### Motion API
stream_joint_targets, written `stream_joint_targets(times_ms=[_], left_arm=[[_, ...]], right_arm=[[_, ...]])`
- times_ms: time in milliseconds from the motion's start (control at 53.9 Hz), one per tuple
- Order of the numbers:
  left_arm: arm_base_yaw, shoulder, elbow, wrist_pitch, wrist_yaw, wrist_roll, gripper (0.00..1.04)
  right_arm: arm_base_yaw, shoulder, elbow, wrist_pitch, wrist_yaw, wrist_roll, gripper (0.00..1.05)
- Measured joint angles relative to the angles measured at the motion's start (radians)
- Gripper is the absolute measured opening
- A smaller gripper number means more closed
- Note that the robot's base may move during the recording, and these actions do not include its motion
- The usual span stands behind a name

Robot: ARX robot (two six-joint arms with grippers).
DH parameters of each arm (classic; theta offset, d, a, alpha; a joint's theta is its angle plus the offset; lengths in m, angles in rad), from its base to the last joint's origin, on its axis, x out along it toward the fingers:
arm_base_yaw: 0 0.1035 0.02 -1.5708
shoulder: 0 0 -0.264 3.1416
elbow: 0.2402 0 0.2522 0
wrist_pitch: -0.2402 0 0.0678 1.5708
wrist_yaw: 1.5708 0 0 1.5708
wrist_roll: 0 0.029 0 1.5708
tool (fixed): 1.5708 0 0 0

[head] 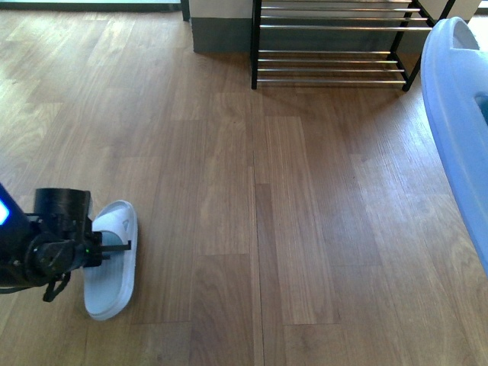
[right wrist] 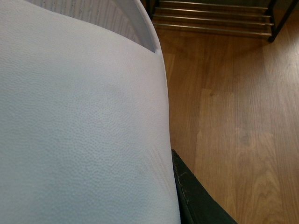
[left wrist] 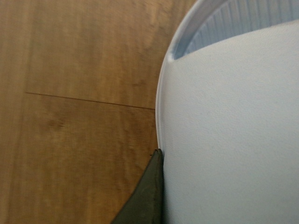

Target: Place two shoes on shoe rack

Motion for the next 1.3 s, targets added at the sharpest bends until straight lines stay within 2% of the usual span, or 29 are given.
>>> stream_joint_targets(times_ms=[167, 279, 427, 557, 650, 947, 966, 1040, 1300], left_arm=[[0.046, -0.181, -0.229, 0.142, 0.027, 0.115, 0.02], [0.053, -0.431, -0.480, 0.237, 0.027, 0.173, 0.02], [0.056, -0.829, -0.797, 0.235, 0.027, 0.216, 0.02], [0.073, -1.161, -0.965, 0.115, 0.023, 0.214, 0.02], [0.082, -1.523, -1.055, -0.101, 0.022, 0.198, 0.02], [0.030, -2.231, -1.040, -0.636, -0.027, 0.154, 0.02], [0.010, -2.340, -1.030, -0.726, -0.049, 0.146, 0.02], [-0.023, -2.487, -1.018, -0.858, -0.087, 0.131, 0.02], [-0.029, -2.554, -1.015, -0.894, -0.088, 0.117, 0.02]], right_arm=[[0.000, 0.000, 0.000, 0.000, 0.000, 0.000, 0.01], [0.000, 0.000, 0.000, 0.000, 0.000, 0.000, 0.01], [0.000, 0.000, 0.000, 0.000, 0.000, 0.000, 0.01], [0.000, 0.000, 0.000, 0.000, 0.000, 0.000, 0.01], [0.000, 0.000, 0.000, 0.000, 0.000, 0.000, 0.01], [0.000, 0.000, 0.000, 0.000, 0.000, 0.000, 0.01], [0.000, 0.000, 0.000, 0.000, 0.000, 0.000, 0.01], [0.000, 0.000, 0.000, 0.000, 0.000, 0.000, 0.01], [0.000, 0.000, 0.000, 0.000, 0.000, 0.000, 0.01]])
